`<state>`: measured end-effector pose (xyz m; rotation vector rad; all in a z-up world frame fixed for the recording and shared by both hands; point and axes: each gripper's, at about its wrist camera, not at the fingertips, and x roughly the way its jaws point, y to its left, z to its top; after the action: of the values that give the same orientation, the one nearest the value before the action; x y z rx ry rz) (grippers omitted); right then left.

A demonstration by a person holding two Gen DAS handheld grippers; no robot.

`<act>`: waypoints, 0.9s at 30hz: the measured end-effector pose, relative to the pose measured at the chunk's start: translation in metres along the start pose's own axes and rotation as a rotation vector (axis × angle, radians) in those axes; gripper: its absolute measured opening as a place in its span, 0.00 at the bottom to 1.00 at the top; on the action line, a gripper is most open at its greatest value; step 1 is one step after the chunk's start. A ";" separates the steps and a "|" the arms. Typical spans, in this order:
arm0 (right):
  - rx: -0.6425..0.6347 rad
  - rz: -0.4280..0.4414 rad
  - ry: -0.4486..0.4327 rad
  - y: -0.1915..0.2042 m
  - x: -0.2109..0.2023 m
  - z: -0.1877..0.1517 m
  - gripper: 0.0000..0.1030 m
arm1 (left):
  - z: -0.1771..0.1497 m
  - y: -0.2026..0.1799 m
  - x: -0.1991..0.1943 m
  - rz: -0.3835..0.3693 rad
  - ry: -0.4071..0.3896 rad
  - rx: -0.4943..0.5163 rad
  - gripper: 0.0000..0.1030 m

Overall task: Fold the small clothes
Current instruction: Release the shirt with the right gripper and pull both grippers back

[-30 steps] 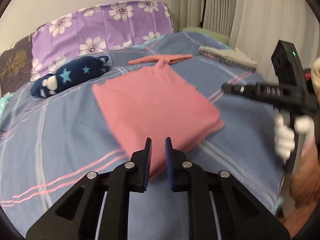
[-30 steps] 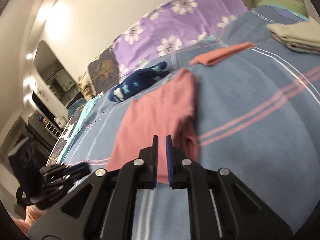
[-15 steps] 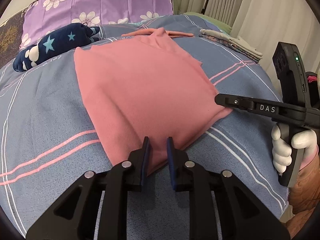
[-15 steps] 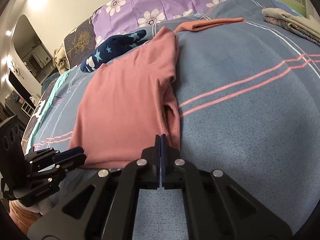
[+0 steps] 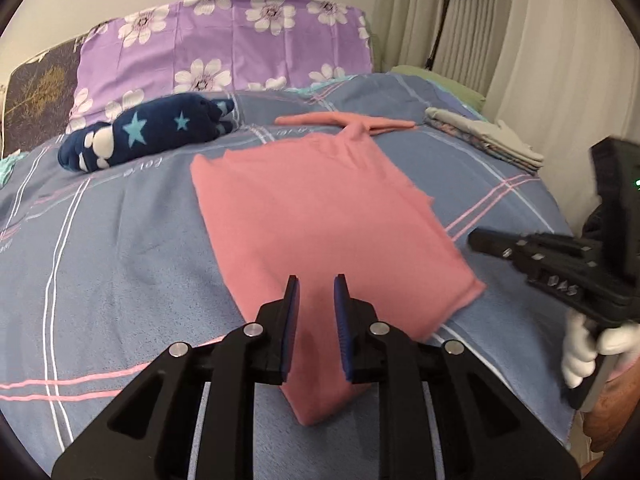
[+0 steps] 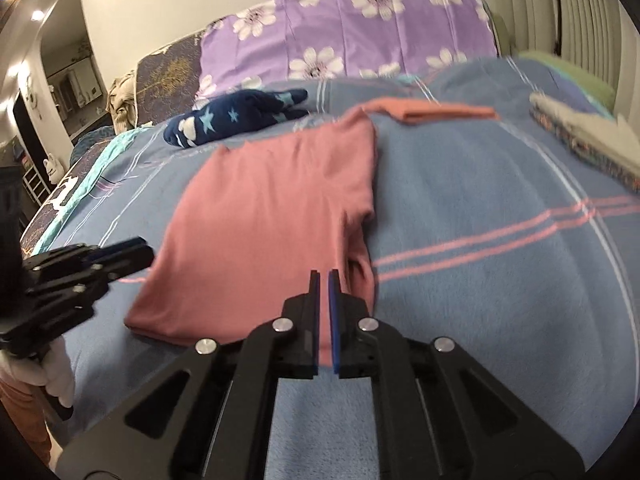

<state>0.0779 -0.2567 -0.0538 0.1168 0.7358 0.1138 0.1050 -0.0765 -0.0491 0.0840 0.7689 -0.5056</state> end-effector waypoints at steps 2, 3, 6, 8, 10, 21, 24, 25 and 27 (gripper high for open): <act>-0.012 -0.004 -0.003 0.003 0.001 0.003 0.06 | -0.003 0.003 0.008 0.005 0.028 -0.017 0.19; -0.015 -0.004 -0.003 0.004 0.003 0.005 0.06 | -0.005 0.005 0.015 0.010 0.048 -0.025 0.20; -0.025 -0.007 0.007 0.006 0.009 0.004 0.06 | -0.013 0.009 0.024 0.010 0.072 -0.038 0.25; -0.024 -0.014 0.035 0.007 0.018 0.002 0.06 | -0.016 0.010 0.025 0.000 0.068 -0.041 0.27; -0.009 -0.036 0.108 0.003 0.035 -0.005 0.06 | -0.016 0.010 0.025 -0.011 0.067 -0.041 0.30; -0.005 0.007 0.097 -0.020 0.019 0.030 0.13 | 0.014 0.021 0.007 0.013 0.041 -0.007 0.32; 0.017 0.033 0.081 -0.029 0.031 0.057 0.13 | 0.036 0.031 0.011 0.073 0.011 0.019 0.32; 0.028 0.040 0.085 -0.033 0.037 0.064 0.13 | 0.043 0.034 0.017 0.089 0.006 0.024 0.32; 0.054 0.065 0.101 -0.037 0.053 0.079 0.13 | 0.054 0.043 0.032 0.112 0.007 0.021 0.32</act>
<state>0.1720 -0.2909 -0.0363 0.1877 0.8362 0.1632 0.1790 -0.0650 -0.0367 0.1477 0.7608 -0.4078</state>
